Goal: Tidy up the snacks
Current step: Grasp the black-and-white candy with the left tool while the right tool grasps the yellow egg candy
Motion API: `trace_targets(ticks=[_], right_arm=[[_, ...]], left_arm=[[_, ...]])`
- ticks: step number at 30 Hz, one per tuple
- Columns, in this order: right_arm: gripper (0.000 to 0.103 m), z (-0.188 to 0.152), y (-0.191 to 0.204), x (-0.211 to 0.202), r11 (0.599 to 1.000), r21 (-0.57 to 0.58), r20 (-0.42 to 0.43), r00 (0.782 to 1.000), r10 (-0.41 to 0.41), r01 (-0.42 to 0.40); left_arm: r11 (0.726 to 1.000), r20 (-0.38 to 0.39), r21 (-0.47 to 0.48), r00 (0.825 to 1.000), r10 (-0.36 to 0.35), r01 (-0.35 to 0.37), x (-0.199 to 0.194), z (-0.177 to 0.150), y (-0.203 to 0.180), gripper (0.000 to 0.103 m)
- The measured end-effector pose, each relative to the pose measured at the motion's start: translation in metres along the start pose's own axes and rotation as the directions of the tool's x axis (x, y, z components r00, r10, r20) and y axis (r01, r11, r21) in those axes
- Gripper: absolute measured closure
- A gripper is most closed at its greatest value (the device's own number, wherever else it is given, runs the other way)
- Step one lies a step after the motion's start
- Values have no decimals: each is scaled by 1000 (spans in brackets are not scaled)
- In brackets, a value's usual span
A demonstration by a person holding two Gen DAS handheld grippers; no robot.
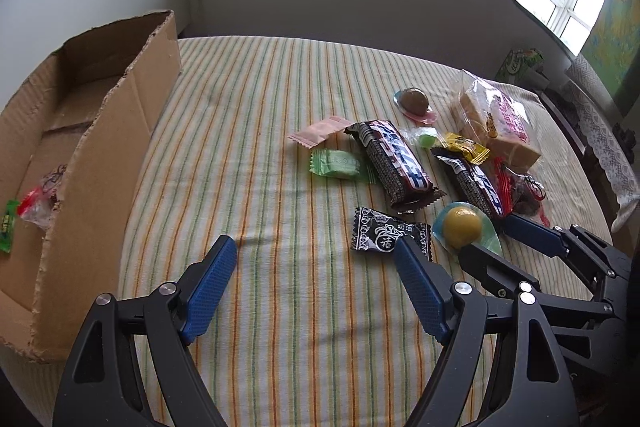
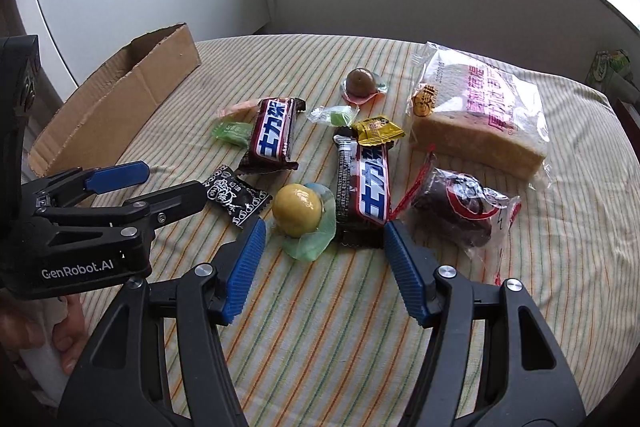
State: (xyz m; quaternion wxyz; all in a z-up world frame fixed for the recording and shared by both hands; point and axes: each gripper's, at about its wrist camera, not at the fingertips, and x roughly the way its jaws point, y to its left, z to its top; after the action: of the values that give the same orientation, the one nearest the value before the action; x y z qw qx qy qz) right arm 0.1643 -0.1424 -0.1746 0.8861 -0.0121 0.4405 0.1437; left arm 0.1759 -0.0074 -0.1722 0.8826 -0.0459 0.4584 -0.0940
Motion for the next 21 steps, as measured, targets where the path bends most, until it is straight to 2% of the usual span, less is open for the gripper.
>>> trace_targets(ticks=[4, 8, 10, 11, 17, 19, 21], right_arm=[[38, -1, 10, 4, 1000, -27, -23, 1000, 10, -11], [38, 4, 11, 14, 1000, -25, -32, 999, 13, -14], [49, 8, 11, 18, 999, -30, -32, 999, 16, -17], [67, 11, 10, 21, 999, -38, -35, 999, 3, -4], [71, 11, 5, 21, 999, -47, -34, 999, 26, -28], [76, 7, 0, 15, 999, -38, -28, 999, 27, -28], [77, 2, -7, 8, 1000, -22, -24, 999, 21, -22]], left_arm=[[1000, 0, -25, 1000, 1, -1, -13, -11, 11, 22], [999, -6, -42, 999, -32, 32, -20, -14, 18, 22], [998, -6, -35, 999, -44, 43, -19, -14, 16, 22], [998, -8, -34, 999, -48, 48, -19, -13, 15, 22], [997, -19, -34, 997, -74, 74, -7, -4, 1, 22], [997, -24, -25, 997, -72, 72, -3, -2, -3, 22], [997, -26, -12, 997, -79, 78, 0, 1, -10, 22]])
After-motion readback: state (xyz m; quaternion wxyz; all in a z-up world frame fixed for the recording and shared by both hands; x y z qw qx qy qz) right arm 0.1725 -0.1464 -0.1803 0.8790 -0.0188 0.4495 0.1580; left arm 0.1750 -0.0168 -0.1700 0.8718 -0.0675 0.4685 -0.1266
